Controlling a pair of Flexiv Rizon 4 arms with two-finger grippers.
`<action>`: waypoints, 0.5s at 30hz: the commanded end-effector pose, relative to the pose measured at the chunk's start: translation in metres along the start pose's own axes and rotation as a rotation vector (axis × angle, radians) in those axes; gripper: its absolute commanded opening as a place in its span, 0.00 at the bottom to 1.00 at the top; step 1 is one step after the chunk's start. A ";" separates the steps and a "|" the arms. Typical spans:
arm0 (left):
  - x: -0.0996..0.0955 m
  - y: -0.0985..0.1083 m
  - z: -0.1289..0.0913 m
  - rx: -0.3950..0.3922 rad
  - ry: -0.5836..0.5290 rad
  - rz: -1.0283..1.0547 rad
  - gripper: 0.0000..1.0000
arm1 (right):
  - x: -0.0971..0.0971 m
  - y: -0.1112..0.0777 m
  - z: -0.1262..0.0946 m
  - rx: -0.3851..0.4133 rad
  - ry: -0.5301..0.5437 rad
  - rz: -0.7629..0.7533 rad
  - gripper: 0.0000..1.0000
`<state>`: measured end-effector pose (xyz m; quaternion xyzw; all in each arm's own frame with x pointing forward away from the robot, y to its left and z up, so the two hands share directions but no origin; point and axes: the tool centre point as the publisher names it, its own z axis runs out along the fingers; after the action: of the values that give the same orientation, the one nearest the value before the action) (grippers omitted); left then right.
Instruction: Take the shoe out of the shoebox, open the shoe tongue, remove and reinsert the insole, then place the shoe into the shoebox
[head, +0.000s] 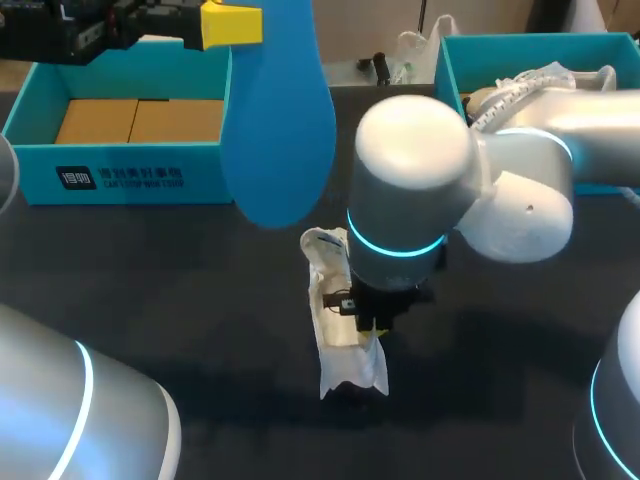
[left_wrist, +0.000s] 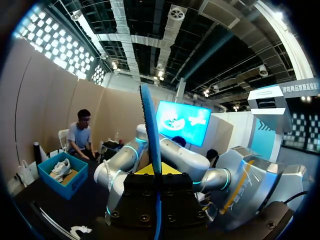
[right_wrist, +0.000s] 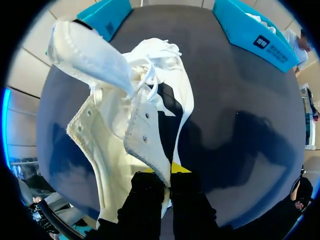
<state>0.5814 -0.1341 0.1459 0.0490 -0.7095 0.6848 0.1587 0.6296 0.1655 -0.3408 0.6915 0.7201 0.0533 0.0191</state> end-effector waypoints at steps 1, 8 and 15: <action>-0.001 -0.001 0.001 -0.004 0.002 0.000 0.00 | -0.007 -0.005 0.005 -0.020 0.029 0.005 0.00; -0.001 -0.001 0.001 -0.004 0.002 0.000 0.00 | -0.012 -0.001 0.014 -0.004 0.048 -0.003 0.00; -0.001 -0.001 0.001 -0.004 0.002 0.000 0.00 | -0.017 -0.001 0.028 0.014 0.050 0.015 0.00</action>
<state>0.5814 -0.1341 0.1459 0.0489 -0.7095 0.6848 0.1587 0.6312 0.1513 -0.3615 0.6959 0.7157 0.0590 0.0042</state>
